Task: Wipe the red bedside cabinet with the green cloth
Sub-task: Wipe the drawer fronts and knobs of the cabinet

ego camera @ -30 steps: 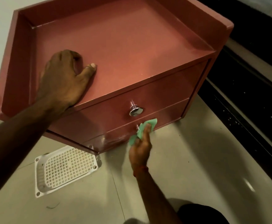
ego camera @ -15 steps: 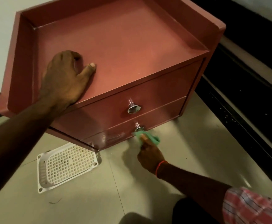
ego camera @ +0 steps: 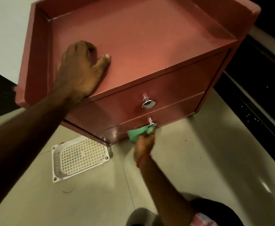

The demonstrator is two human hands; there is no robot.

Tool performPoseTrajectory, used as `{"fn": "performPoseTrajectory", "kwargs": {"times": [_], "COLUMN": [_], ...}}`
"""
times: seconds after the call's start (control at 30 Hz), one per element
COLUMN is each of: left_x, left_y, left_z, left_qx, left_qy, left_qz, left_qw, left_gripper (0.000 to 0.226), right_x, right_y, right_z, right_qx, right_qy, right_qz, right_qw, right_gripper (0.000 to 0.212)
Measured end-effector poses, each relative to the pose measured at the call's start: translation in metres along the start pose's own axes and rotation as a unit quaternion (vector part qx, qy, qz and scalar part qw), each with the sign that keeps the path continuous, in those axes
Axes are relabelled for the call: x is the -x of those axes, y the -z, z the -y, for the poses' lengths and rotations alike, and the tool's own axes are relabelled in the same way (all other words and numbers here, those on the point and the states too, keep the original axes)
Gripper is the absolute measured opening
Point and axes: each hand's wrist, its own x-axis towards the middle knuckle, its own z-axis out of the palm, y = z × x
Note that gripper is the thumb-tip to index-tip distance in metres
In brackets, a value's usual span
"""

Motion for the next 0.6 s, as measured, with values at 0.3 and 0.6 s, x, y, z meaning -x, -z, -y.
{"fn": "performPoseTrajectory", "kwargs": {"times": [0.3,0.6], "left_x": [-0.002,0.0], "left_y": [-0.003,-0.001], "left_z": [0.002,0.0], "left_qx": [0.008,0.008], "left_qy": [-0.006,0.001], "left_qz": [0.003,0.007], "left_qw": [1.0,1.0], "left_gripper": [0.064,0.063], "right_x": [0.146,0.045], "right_y": [-0.092,-0.042], "right_z": [-0.051,0.034], "right_qx": [0.029,-0.249], "right_qy": [-0.04,-0.272], "right_qz": [0.161,-0.007], "right_qw": [0.986,0.929], "right_gripper": [0.052,0.028]}}
